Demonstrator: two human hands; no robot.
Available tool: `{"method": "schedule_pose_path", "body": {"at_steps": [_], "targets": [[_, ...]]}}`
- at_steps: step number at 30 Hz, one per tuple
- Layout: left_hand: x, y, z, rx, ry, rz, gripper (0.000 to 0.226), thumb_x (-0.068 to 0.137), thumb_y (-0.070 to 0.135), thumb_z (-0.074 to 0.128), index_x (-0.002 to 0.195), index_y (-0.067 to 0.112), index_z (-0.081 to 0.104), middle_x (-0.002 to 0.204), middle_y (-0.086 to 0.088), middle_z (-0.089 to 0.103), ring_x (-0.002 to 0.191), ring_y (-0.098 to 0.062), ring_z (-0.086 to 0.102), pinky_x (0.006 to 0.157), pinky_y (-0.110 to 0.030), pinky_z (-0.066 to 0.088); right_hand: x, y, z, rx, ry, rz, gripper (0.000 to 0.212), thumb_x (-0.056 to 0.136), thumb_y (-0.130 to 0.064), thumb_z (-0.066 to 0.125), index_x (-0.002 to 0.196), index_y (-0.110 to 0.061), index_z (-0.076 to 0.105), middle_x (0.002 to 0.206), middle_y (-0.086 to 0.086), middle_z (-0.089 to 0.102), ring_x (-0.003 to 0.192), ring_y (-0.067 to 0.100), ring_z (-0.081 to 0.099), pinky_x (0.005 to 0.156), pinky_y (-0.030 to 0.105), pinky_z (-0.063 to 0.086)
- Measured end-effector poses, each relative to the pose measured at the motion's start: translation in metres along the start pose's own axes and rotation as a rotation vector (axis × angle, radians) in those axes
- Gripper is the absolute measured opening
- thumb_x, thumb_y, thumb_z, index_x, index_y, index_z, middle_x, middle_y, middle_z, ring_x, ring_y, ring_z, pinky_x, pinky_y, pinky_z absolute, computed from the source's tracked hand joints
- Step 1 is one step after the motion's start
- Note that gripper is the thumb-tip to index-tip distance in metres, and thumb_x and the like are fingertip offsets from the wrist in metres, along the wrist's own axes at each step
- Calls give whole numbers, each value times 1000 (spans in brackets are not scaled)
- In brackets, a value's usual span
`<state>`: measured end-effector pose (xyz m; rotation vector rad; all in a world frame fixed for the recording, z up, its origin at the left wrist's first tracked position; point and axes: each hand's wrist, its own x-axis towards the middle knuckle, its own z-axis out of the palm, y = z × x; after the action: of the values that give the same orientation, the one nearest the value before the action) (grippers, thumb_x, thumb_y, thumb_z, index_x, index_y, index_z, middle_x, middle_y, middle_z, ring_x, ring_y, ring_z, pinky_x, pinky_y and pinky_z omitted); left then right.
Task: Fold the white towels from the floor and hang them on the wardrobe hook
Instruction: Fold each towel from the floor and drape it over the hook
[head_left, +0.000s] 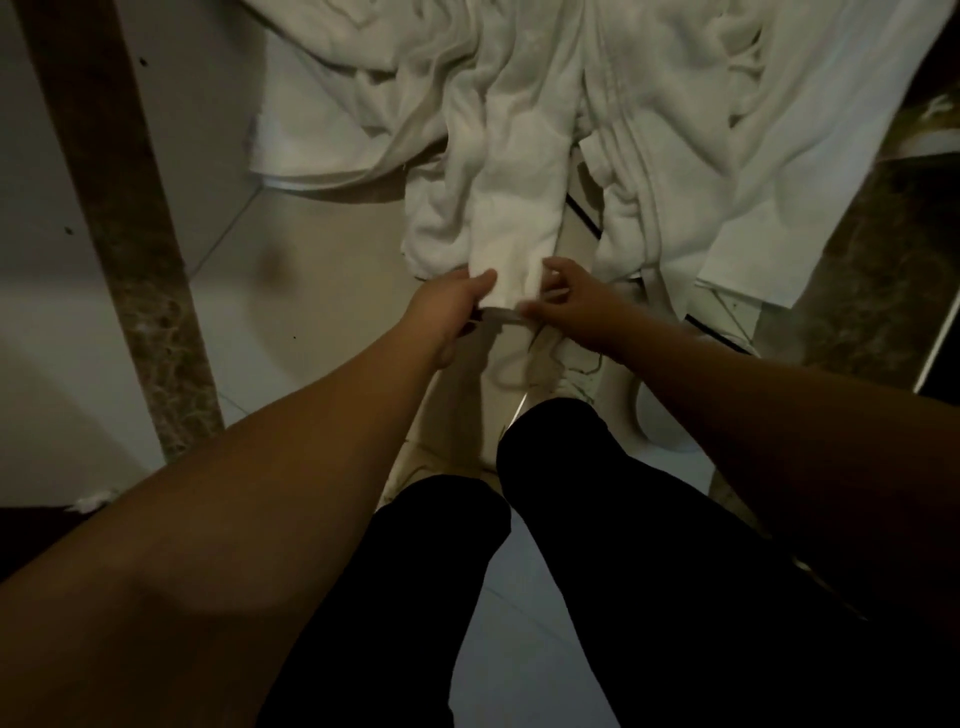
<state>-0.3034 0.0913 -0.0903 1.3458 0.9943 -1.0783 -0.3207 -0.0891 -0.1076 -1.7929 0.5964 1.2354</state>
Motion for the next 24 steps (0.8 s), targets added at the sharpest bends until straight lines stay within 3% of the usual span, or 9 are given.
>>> {"method": "schedule_pose_path", "body": {"at_steps": [3, 5, 8, 11, 15, 18, 21, 24], "targets": [[-37, 16, -3, -186, -81, 8, 9, 102, 22, 56, 103, 16, 63, 72, 4, 68, 55, -8, 57, 51, -20, 44, -39, -17, 1, -187, 29, -182, 82, 77, -31, 88, 145, -17, 45, 119, -8, 52, 97, 8, 57, 72, 13, 44], [-65, 32, -3, -307, -132, 24, 12, 104, 20, 52, 100, 13, 61, 62, 5, 68, 46, -5, 57, 43, -16, 42, -64, -33, -1, -238, 128, -258, 61, 81, -25, 85, 133, -11, 57, 116, -1, 55, 99, 13, 55, 69, 12, 38], [-112, 59, -5, -382, -163, 59, 16, 105, 20, 49, 94, 14, 59, 57, 5, 66, 43, -4, 56, 41, -14, 41, -104, -62, -8, -277, 321, -423, 26, 92, -13, 72, 113, 2, 68, 105, 16, 66, 93, 27, 61, 76, 22, 41], [-159, 90, -9, -408, -152, 106, 20, 106, 19, 48, 87, 15, 54, 54, 6, 63, 42, -4, 56, 40, -15, 40, -146, -99, -20, -180, 358, -444, 20, 98, -11, 63, 112, 1, 70, 104, 15, 66, 94, 23, 59, 79, 22, 38], [-221, 134, -19, -354, -38, 203, 4, 105, 18, 50, 102, 16, 53, 73, -2, 56, 46, -7, 45, 46, -19, 34, -197, -148, -46, -97, 311, -382, 13, 103, -30, 57, 106, -21, 66, 96, -7, 61, 84, 8, 53, 66, 14, 33], [-272, 168, -24, -377, 35, 303, 23, 104, 12, 51, 123, 25, 50, 94, -6, 60, 54, -12, 44, 53, -23, 38, -241, -190, -66, 5, 279, -407, 14, 102, -35, 58, 89, -30, 61, 81, -15, 61, 72, -6, 55, 62, 6, 36], [-331, 206, -31, -356, -9, 417, 20, 105, 10, 47, 113, 20, 63, 84, -3, 59, 53, -9, 47, 50, -20, 39, -291, -237, -86, 161, 224, -453, 20, 100, -31, 62, 80, -30, 63, 67, -20, 61, 60, -6, 51, 68, 19, 39], [-394, 238, -44, -355, -23, 539, 18, 104, 10, 52, 101, 18, 68, 100, -2, 62, 70, -11, 56, 57, -20, 43, -345, -283, -102, 264, 157, -517, 24, 99, -22, 62, 75, -25, 63, 66, -19, 61, 66, -3, 55, 74, 23, 41]]}}
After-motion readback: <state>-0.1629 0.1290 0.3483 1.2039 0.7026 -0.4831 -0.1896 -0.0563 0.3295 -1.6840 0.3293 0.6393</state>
